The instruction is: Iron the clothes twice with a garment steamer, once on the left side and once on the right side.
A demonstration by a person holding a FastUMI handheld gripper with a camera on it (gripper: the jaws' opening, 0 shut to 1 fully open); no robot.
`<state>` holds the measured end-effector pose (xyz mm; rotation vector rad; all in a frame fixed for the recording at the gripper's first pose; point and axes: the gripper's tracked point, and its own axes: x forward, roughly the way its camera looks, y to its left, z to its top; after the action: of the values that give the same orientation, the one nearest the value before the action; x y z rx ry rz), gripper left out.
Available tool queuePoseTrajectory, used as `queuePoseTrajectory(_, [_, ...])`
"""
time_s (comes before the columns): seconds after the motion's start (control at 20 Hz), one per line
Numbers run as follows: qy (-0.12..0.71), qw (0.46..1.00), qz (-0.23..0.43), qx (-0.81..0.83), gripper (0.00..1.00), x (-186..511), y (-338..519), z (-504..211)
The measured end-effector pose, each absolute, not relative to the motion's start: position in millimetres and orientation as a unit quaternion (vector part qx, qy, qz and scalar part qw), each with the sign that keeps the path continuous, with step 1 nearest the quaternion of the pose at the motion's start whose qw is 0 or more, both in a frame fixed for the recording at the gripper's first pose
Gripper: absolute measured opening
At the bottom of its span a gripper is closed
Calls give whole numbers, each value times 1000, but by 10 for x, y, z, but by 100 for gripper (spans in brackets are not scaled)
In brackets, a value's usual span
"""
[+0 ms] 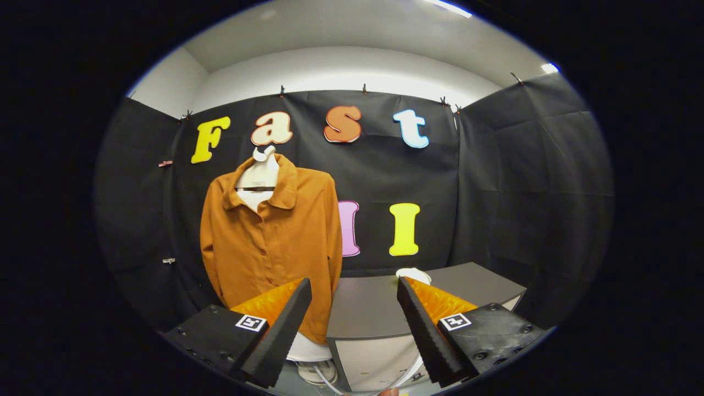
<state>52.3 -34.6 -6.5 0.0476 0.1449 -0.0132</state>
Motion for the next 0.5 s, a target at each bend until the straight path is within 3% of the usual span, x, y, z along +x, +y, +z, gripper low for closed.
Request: queuePoseTrajectory(0.5, [250, 968, -15, 31, 99, 1426, -1308, -791])
